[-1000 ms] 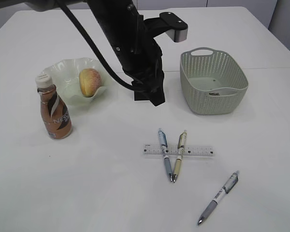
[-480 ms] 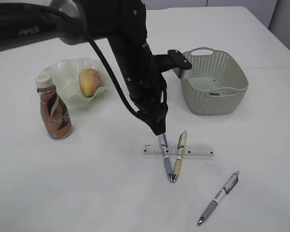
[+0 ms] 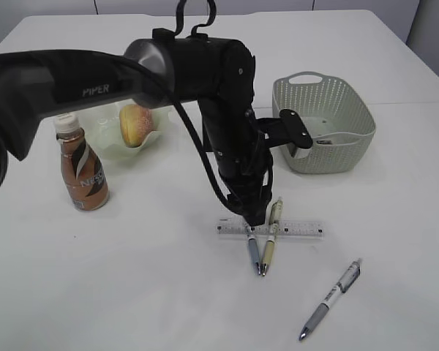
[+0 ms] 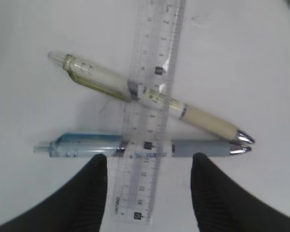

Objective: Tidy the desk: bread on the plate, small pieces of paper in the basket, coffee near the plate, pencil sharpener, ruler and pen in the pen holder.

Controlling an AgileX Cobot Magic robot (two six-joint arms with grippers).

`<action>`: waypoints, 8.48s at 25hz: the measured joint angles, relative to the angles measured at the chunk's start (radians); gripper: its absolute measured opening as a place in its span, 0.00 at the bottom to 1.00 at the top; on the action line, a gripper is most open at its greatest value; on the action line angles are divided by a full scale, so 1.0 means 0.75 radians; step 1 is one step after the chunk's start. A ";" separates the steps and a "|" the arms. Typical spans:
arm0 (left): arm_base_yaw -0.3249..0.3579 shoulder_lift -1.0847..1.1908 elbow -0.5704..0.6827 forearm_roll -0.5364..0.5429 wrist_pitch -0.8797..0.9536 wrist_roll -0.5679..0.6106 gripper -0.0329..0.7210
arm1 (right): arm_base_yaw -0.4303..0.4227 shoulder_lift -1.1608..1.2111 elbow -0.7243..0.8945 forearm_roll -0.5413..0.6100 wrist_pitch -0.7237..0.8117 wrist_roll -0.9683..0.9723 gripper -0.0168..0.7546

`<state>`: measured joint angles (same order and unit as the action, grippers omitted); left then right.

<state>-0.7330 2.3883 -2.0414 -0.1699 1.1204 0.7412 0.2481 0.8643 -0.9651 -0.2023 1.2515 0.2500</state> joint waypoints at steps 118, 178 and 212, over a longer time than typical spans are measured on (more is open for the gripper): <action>-0.034 -0.052 0.000 -0.054 -0.081 -0.239 0.39 | 0.000 0.000 0.000 0.000 -0.002 0.002 0.63; 0.264 -0.004 0.005 -0.388 -1.444 -0.479 0.39 | 0.000 0.000 0.000 -0.101 -0.002 0.031 0.63; 0.298 0.062 0.005 -0.388 -1.369 -0.479 0.40 | 0.000 0.000 0.000 -0.104 0.000 0.031 0.63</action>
<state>-0.5092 2.4345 -2.0378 -0.4612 0.0934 0.3822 0.2481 0.8643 -0.9651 -0.2801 1.2518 0.2735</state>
